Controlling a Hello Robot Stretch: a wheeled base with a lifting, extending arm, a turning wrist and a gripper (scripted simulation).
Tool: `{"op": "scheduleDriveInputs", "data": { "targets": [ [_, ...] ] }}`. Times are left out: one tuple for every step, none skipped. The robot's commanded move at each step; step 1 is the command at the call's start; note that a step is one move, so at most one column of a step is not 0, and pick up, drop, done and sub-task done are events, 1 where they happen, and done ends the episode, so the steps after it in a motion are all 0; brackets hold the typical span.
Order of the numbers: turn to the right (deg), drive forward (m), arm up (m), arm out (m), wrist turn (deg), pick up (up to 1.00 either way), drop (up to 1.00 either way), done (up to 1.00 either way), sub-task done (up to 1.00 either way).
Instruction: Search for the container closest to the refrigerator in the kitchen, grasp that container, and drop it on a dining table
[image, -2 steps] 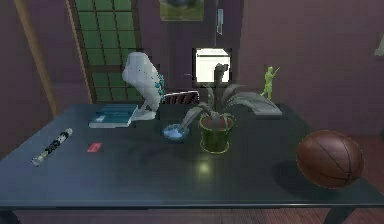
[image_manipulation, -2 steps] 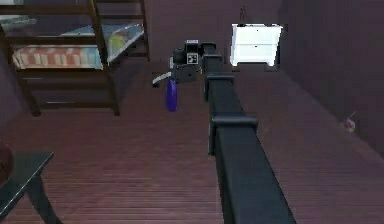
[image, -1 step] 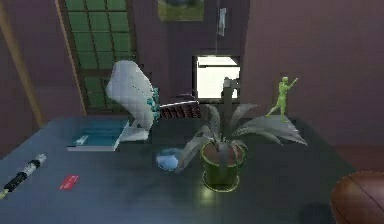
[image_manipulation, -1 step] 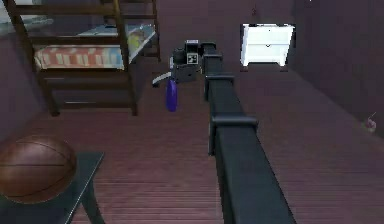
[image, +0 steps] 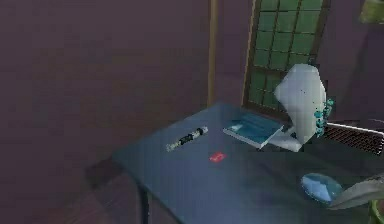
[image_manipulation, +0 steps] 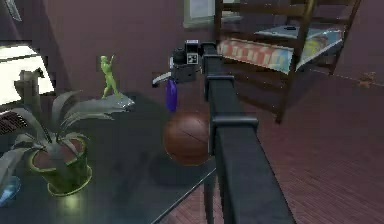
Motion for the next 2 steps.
{"op": "scheduleDriveInputs", "data": {
  "targets": [
    [-45.0,0.00,0.00,0.00,0.0,0.00,0.00,0.00,0.00],
    [-45.0,0.00,0.00,0.00,0.0,0.00,0.00,0.00,0.00]
  ]
}}
